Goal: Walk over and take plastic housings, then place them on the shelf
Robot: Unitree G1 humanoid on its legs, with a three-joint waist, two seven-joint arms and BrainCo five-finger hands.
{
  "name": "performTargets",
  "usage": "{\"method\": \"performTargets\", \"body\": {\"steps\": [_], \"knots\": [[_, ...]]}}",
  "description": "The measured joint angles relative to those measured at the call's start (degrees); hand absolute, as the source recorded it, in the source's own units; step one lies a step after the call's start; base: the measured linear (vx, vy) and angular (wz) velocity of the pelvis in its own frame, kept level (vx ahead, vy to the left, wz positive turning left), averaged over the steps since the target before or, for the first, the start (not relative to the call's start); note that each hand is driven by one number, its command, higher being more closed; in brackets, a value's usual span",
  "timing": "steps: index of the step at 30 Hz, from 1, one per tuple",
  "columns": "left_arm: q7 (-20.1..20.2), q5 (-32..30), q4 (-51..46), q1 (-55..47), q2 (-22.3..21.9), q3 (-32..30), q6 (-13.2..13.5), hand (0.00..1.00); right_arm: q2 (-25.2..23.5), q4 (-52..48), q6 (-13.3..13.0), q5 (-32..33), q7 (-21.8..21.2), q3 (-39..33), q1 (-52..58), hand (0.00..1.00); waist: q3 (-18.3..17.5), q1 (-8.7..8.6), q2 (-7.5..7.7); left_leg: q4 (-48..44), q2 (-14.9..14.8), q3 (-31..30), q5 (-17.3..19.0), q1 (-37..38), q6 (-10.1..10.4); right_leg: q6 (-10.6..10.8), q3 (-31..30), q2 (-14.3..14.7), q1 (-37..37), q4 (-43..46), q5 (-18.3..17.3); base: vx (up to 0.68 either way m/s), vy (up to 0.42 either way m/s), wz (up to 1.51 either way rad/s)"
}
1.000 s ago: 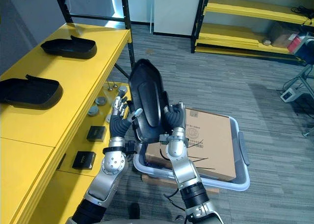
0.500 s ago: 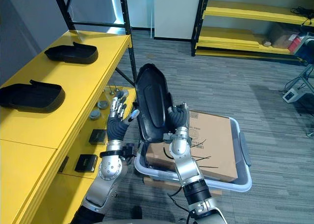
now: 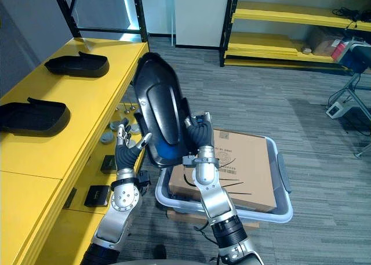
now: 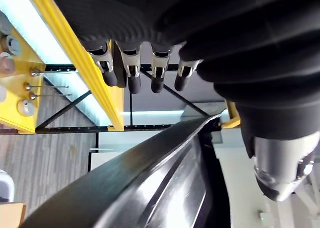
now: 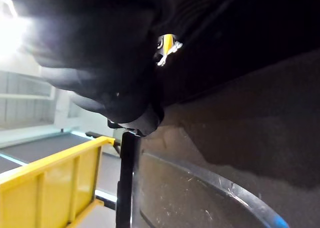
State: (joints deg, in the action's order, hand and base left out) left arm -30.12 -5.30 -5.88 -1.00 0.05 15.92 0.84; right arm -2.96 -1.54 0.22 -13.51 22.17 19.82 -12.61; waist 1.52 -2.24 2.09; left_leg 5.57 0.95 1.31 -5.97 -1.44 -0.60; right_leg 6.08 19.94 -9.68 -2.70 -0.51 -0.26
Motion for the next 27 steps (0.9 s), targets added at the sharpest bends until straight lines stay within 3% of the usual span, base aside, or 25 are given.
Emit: {"method": "performTargets", "body": {"steps": [3,4,9,10,13,16,22,27], "knots": [[0.05,-0.01,0.79,0.23,0.04,0.11,-0.30,0.00,0.23,-0.47,-0.07,0.43,-0.22,0.93,1.08,1.00,-0.26,0.08,0.40,0.00,0.00,0.21,0.08,-0.02,0.12,-0.02,-0.18,0.03,-0.02,-0.37,0.20,0.02,0.007,-0.04],[0.08,0.00,1.70,0.40,0.07,0.15,-0.46,1.00,0.31,-0.92,-0.07,0.63,-0.89,1.01,1.48,1.00,-0.40,0.07,0.62,-0.01,0.01,0.27,0.09,-0.08,0.13,-0.03,-0.22,0.07,-0.03,-0.64,0.35,0.02,0.005,-0.04],[0.16,0.95,4.00,1.95,0.25,0.24,-0.60,1.00,0.76,-2.68,-0.07,0.67,-1.14,1.57,3.01,1.00,-0.82,-0.03,1.25,-0.03,-0.05,0.46,0.10,-0.18,0.13,-0.22,-0.59,0.20,0.13,-0.84,0.56,0.01,0.002,-0.02],[0.23,1.26,4.24,2.10,0.30,0.25,-0.60,1.00,0.83,-2.97,-0.07,0.67,-1.14,1.64,3.29,0.00,-0.83,-0.03,1.26,-0.03,-0.06,0.47,0.10,-0.19,0.13,-0.24,-0.62,0.21,0.16,-0.84,0.57,0.00,0.002,-0.03],[1.12,2.58,4.46,2.12,0.56,0.26,-0.59,1.00,1.09,-4.48,-0.19,1.03,-1.16,2.18,3.89,0.00,-0.83,-0.06,1.26,-0.03,-0.15,0.83,0.10,-0.19,0.13,-0.33,-1.06,0.27,0.42,-0.81,0.63,-0.01,0.005,-0.08],[1.58,3.65,4.46,2.12,1.44,0.12,-0.58,1.00,1.38,-4.60,-2.41,2.63,-1.36,2.80,3.88,0.00,-0.84,-0.10,1.27,-0.02,-0.32,1.07,0.13,-0.19,0.17,-0.49,-1.28,0.43,0.55,-0.83,0.72,-0.01,0.000,-0.04],[2.78,2.92,0.71,1.69,2.05,-0.93,-0.52,1.00,4.84,-10.78,-5.47,8.10,-5.79,2.26,3.88,0.00,-0.87,-0.07,1.28,-0.06,-0.39,1.06,0.12,-0.17,0.17,-0.52,-1.26,0.54,0.48,-0.86,0.78,0.00,0.000,0.00],[2.58,0.05,-4.08,1.25,1.79,-4.89,0.72,1.00,6.49,-17.78,-8.89,11.41,-7.52,-2.25,3.88,0.00,-0.87,-0.11,1.26,-0.07,-0.58,1.34,0.13,0.52,0.17,-0.59,-1.40,0.68,-0.06,-0.84,0.84,0.00,0.000,-0.01]]}}
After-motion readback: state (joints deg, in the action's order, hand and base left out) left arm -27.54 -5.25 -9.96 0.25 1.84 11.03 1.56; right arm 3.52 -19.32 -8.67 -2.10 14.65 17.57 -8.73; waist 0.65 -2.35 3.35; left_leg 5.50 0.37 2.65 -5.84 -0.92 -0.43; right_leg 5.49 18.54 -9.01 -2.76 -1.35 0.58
